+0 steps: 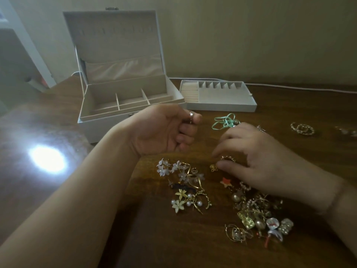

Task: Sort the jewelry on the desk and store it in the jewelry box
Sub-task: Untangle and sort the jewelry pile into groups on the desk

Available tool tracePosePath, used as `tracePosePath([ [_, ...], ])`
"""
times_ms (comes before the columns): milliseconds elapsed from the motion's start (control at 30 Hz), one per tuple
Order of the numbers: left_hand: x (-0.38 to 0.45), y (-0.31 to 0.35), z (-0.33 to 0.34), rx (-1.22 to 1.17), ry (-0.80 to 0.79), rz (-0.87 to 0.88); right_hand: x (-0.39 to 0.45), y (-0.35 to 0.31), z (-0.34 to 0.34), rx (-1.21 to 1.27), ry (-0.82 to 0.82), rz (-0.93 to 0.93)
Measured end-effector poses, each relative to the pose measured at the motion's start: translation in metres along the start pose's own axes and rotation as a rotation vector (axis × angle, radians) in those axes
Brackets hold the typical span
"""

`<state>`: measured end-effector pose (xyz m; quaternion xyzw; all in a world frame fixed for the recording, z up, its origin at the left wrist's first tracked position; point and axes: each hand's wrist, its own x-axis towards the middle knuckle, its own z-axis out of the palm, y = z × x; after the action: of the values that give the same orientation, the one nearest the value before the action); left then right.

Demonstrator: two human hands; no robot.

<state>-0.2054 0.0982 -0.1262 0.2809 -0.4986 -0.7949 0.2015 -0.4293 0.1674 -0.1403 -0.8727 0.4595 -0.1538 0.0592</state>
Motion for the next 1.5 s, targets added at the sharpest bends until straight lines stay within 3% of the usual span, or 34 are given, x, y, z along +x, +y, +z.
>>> tracePosePath([
  [200,-0.005,-0.003,0.005,0.361,-0.181,0.037,-0.013,0.014,-0.023,0.109,0.046,0.074],
  [333,-0.006,-0.003,0.003,0.47,-0.135,0.048,-0.014,0.013,-0.02,0.112,-0.005,0.055],
  [533,-0.006,0.003,-0.007,0.323,0.135,0.133,0.002,-0.006,-0.002,0.061,-0.102,-0.008],
  [633,-0.004,0.003,-0.008,0.316,0.194,0.158,0.01,-0.013,0.004,0.041,-0.123,-0.041],
  [1033,-0.002,0.0,-0.006,0.329,0.162,0.14,0.011,-0.015,0.013,0.022,-0.037,-0.071],
  [1200,0.001,-0.003,-0.007,0.351,0.096,0.113,0.001,-0.006,0.0,0.367,0.122,0.048],
  [1367,-0.001,-0.002,-0.007,0.34,0.06,0.112,0.003,-0.009,0.008,0.049,-0.121,0.005],
  [1500,0.0,-0.002,-0.007,0.361,0.033,0.111,0.002,-0.008,0.009,0.035,-0.098,-0.05],
])
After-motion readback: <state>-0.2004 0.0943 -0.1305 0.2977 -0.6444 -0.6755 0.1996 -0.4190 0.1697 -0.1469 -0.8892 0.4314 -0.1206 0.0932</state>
